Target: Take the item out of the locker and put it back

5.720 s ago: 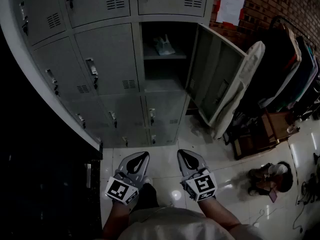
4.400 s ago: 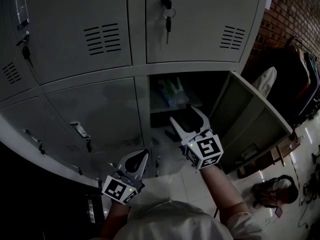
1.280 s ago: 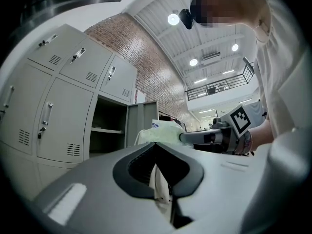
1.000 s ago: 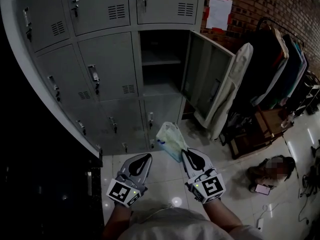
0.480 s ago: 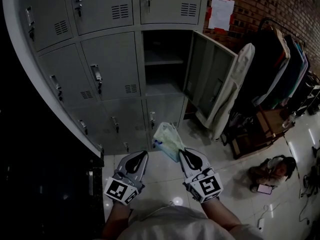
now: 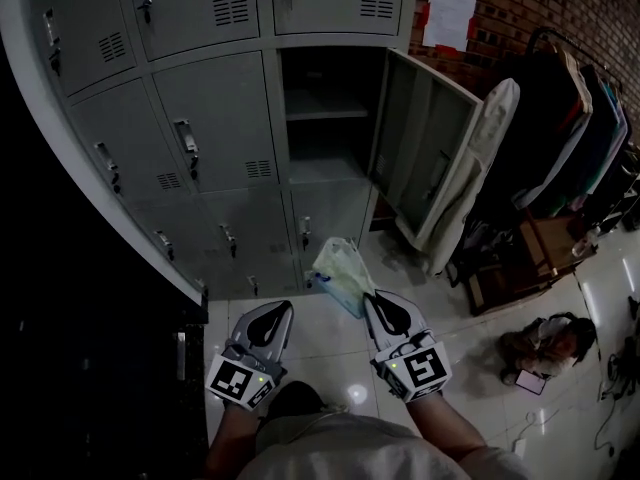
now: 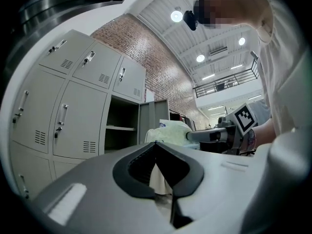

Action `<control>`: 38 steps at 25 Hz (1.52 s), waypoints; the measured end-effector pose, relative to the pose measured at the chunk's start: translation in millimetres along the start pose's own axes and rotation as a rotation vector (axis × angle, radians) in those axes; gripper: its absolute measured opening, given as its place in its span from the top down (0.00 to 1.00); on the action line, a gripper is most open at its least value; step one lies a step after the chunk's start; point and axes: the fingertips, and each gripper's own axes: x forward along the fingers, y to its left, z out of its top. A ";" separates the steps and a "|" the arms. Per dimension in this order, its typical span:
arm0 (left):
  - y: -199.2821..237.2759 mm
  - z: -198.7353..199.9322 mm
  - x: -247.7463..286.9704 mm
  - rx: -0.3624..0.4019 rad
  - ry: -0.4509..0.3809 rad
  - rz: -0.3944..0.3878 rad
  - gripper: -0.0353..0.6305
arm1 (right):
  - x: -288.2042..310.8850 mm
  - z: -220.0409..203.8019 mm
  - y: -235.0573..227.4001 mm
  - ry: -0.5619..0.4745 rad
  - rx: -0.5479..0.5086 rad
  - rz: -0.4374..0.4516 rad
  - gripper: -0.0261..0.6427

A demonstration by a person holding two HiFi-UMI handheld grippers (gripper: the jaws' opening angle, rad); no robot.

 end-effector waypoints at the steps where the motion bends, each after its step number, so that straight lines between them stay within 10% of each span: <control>1: 2.9 -3.3 1.4 -0.002 0.009 0.005 0.99 | 4.3 -0.7 -2.3 -0.002 0.007 0.002 0.94; 23: 216.5 17.0 147.5 0.049 -0.066 -0.068 0.99 | 228.6 35.2 -95.6 -0.085 -0.041 -0.113 0.94; 38: 227.6 13.7 211.2 0.068 -0.058 -0.103 0.99 | 322.9 96.3 -176.3 -0.145 -0.196 -0.198 0.93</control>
